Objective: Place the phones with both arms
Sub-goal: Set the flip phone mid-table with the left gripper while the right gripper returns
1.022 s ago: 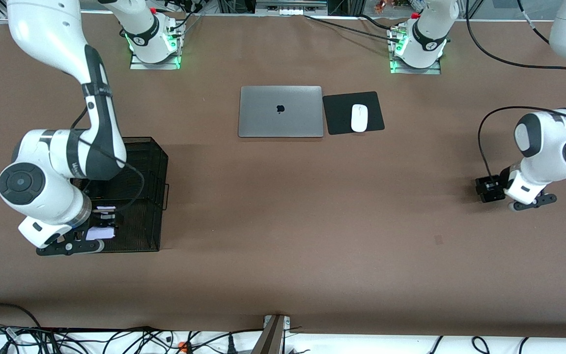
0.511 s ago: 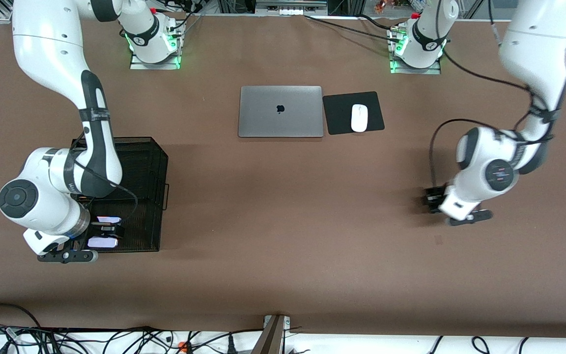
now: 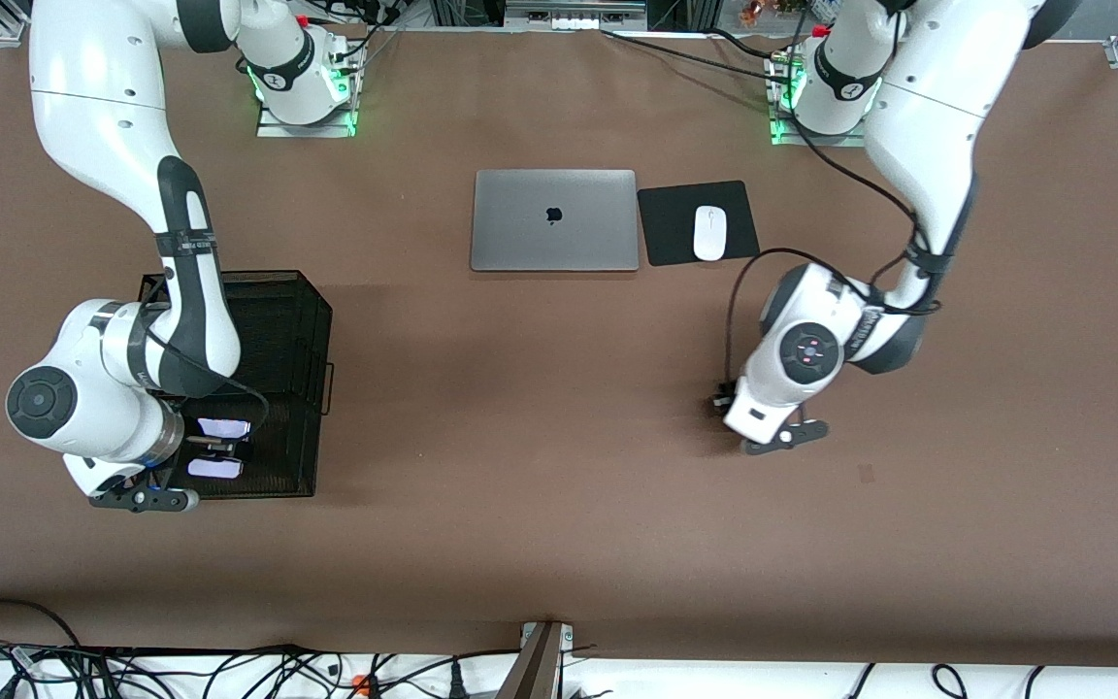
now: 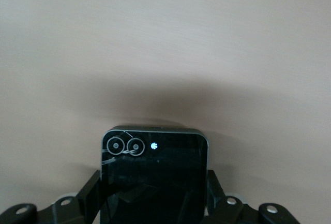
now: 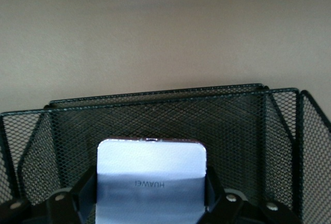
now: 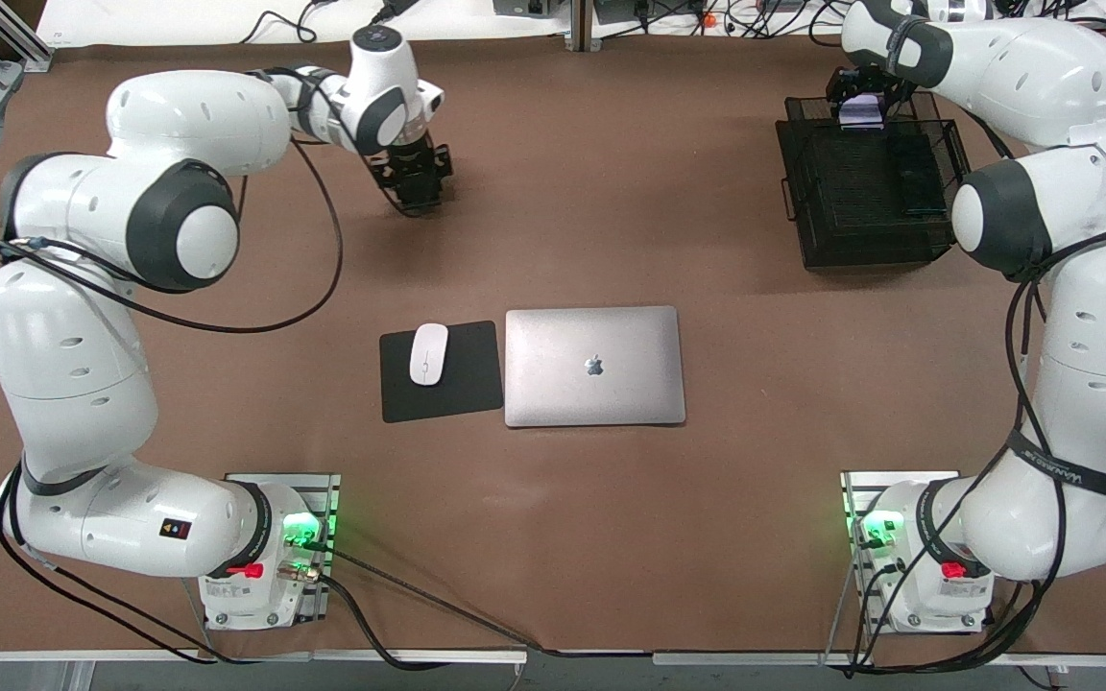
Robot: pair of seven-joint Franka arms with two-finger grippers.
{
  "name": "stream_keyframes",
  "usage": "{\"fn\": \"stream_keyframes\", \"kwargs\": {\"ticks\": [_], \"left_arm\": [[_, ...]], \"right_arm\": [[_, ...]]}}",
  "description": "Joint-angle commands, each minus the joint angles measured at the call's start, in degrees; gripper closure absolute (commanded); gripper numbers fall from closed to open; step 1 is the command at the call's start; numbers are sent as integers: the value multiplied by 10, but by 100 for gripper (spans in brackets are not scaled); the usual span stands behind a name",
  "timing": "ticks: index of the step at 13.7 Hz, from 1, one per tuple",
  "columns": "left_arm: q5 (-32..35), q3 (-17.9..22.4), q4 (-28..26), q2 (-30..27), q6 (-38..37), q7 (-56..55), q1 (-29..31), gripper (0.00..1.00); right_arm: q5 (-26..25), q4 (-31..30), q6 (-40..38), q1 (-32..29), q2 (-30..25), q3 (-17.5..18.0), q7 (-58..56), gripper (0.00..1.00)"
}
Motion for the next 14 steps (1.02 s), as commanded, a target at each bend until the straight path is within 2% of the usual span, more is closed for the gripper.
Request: {"fn": "stream_keyframes", "kwargs": {"ticks": [1, 2, 4, 5, 10, 14], "left_arm": [[-26, 9, 78, 32, -36, -43, -60, 100], [-26, 9, 95, 39, -41, -56, -82, 100], [-26, 9, 116, 51, -42, -64, -121, 100], [-27, 9, 123, 57, -42, -64, -139, 100], [-24, 17, 249, 137, -42, -65, -235, 100], [-22, 33, 376, 206, -40, -65, -280, 100]], "right_arm": [[13, -7, -4, -7, -3, 5, -11, 71], [13, -8, 1, -7, -3, 5, -10, 28], [18, -7, 7, -7, -3, 5, -11, 3], [23, -6, 10, -7, -4, 5, -11, 1], [20, -1, 12, -7, -7, 5, -15, 1], [17, 37, 34, -3, -6, 6, -25, 1]]}}
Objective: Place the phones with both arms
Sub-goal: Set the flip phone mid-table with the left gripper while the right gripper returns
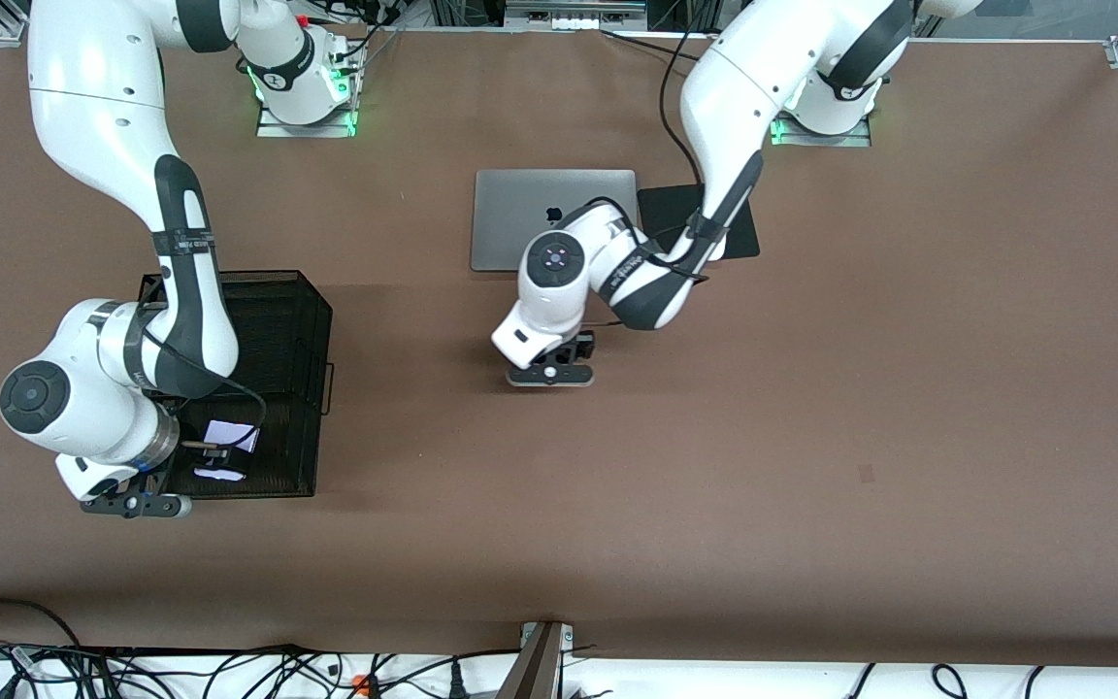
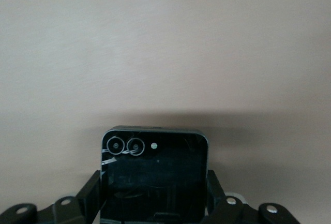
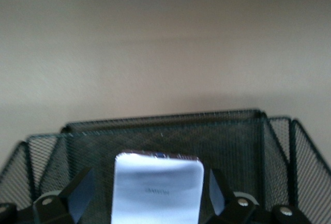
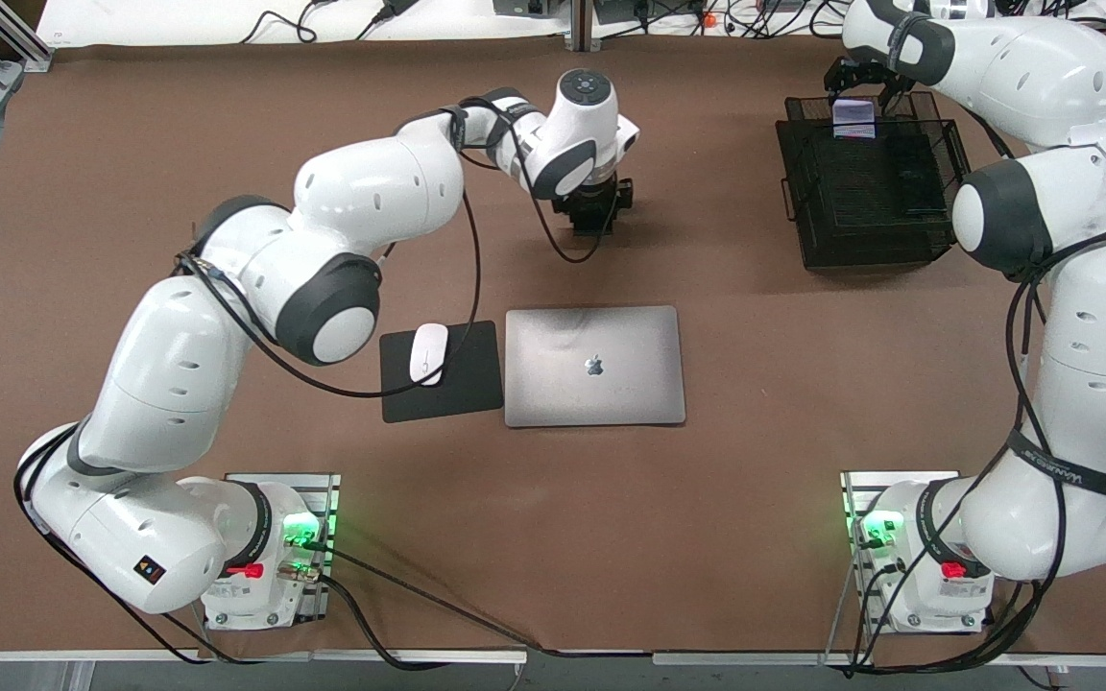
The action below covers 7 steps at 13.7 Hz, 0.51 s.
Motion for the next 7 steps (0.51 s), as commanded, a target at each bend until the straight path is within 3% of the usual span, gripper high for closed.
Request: {"fn": "stream_keyframes", "kwargs": {"ticks": [1, 4, 7], "left_arm": [[-9, 32, 103, 57, -10, 5, -32, 100], [-8, 37, 104, 68, 0, 1, -44, 100], [-9, 45, 105, 76, 1, -15, -52, 100]], "right_arm": [[6, 30, -1, -3, -4, 5, -17, 1], [4, 57, -21, 0, -6, 6, -16, 2], [4, 83, -110, 15, -29, 4, -4, 3]]}}
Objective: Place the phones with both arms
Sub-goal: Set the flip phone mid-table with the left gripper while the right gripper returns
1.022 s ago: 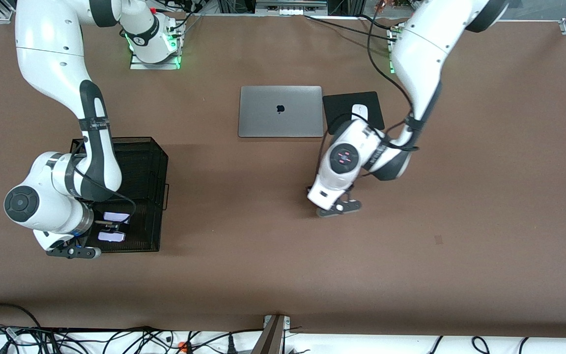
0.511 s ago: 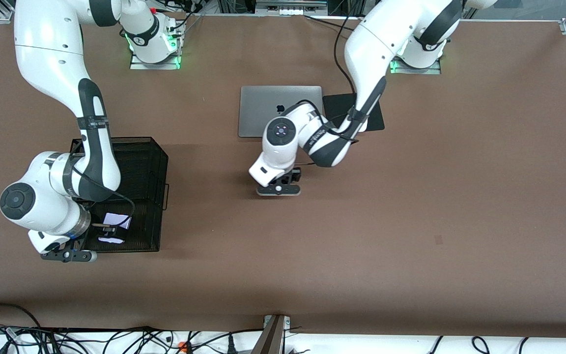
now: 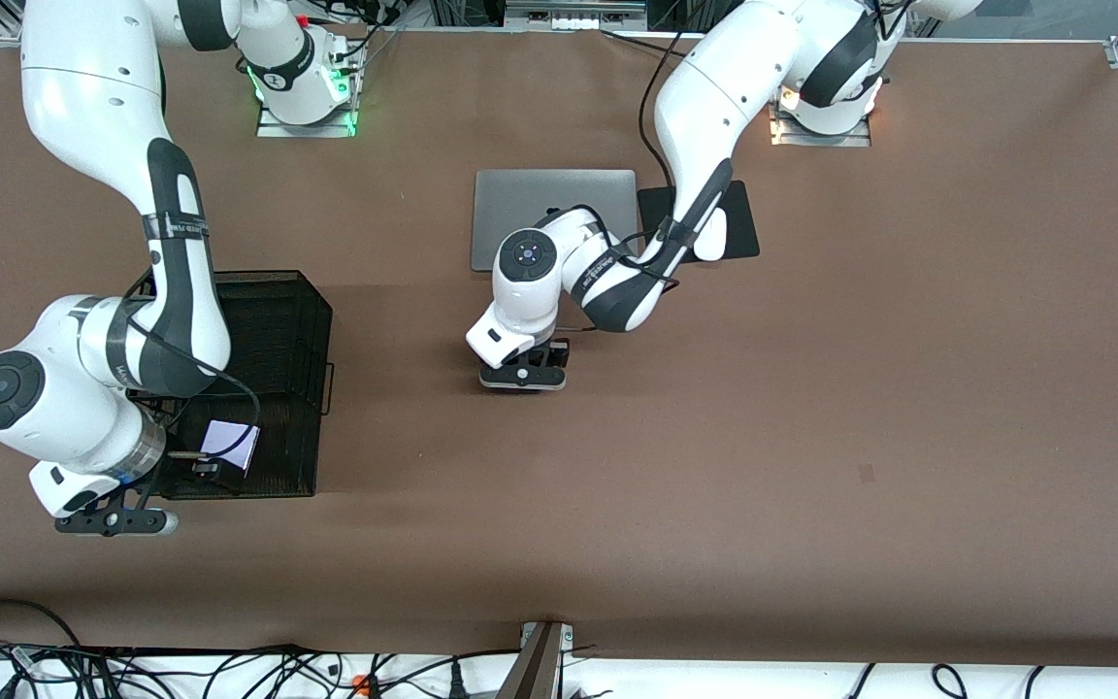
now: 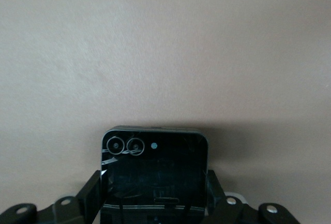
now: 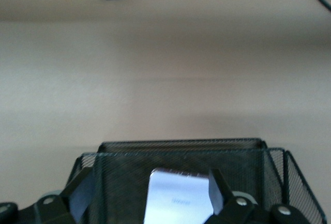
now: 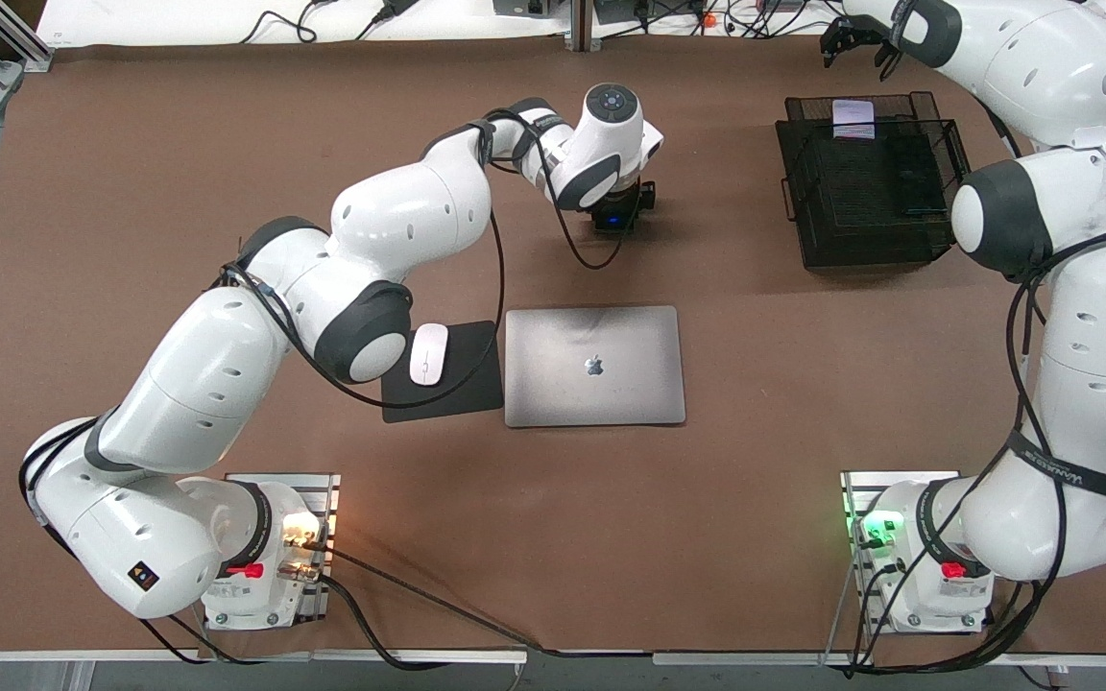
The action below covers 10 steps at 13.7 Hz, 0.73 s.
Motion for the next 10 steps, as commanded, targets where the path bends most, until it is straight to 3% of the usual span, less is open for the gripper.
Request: {"fn": "stream_keyframes", "kwargs": {"ticks": [1, 2, 3, 4, 10], "left_arm": [[-10, 14, 30, 15, -3, -13, -14, 100], [-10, 14, 30, 15, -2, -38, -14, 96], [-10, 15, 30, 16, -2, -59, -14, 58], [-10, 16, 30, 16, -2, -62, -14, 1], [-10, 29, 38, -13, -19, -61, 4, 0]], "right_arm": [[2, 10, -81, 20, -45, -1, 18, 3], [-7, 10, -104, 29, -59, -2, 31, 3], [-21, 9, -129, 40, -75, -1, 54, 3], [-29, 2, -142, 52, -87, 0, 85, 3], [-30, -33, -143, 124, -101, 0, 184, 3]]}}
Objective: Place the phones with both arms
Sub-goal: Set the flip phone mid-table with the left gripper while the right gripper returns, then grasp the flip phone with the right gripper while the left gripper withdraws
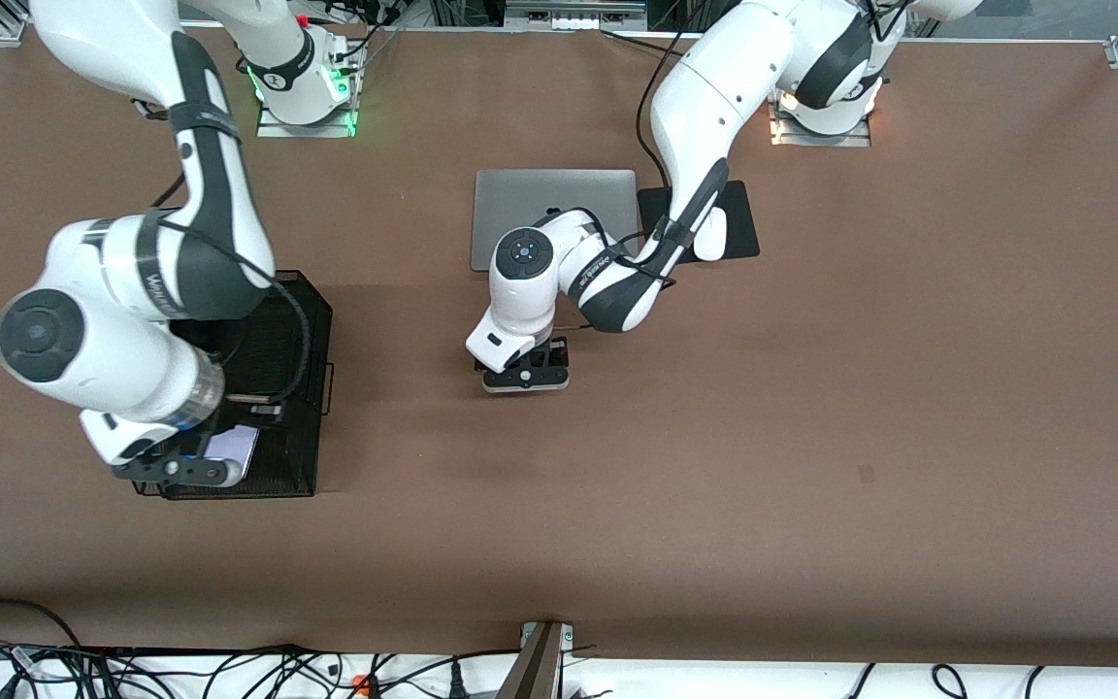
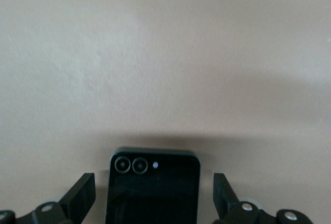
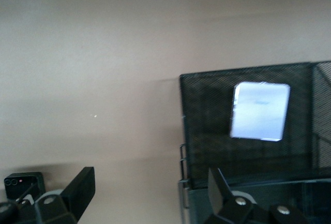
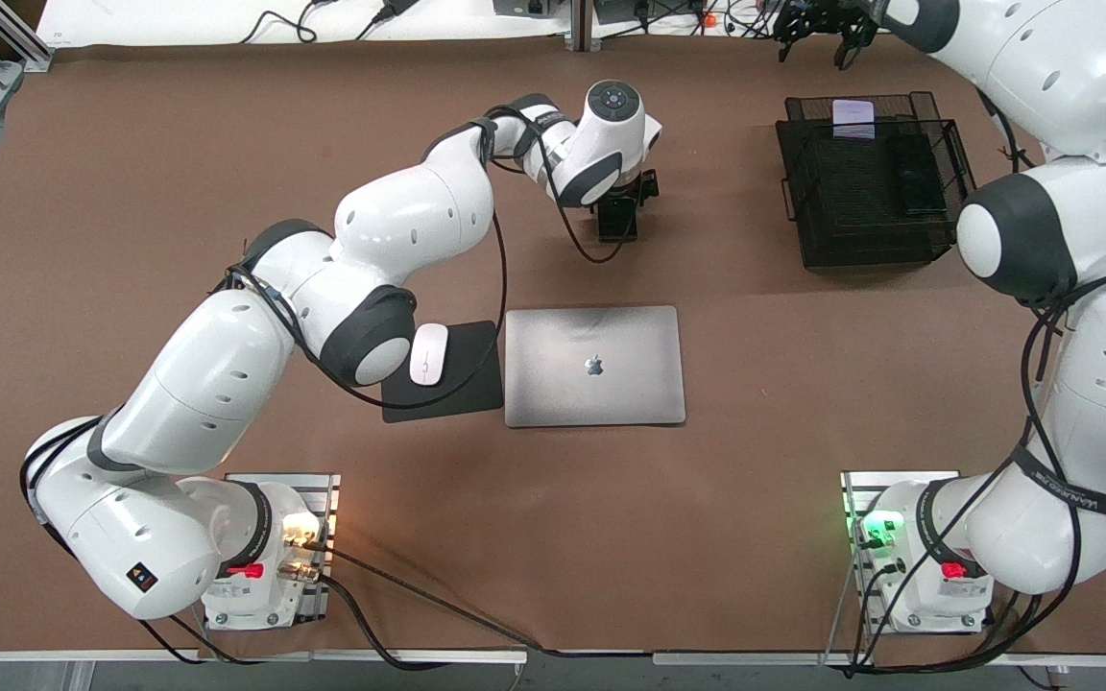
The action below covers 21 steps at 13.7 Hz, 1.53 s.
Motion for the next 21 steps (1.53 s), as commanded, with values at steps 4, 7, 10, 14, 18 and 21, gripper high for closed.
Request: {"fn": "stream_keyframes", "kwargs": {"ticks": [4, 7, 10, 14, 18, 21], "left_arm": [[-22, -5, -2, -88, -108, 27, 95, 0], [-42, -13, -24, -128, -209, 118, 168, 0], [-35, -8, -107, -184, -251, 189, 235, 0], [1, -5, -180, -255, -257, 271, 323, 0], [1, -6, -179, -331, -343, 367, 398, 0], [0, -7, -180, -381, -398, 435, 441, 0]], "right_arm": [[-6, -16, 19, 82, 1, 1, 91, 2], [1, -13, 43, 119, 22, 3, 117, 1], [0, -13, 121, 184, 60, 8, 198, 1], [1, -13, 198, 221, 118, 33, 230, 1], [-6, -20, 199, 221, 148, 56, 222, 1], [-8, -29, 198, 221, 153, 55, 215, 0]]}}
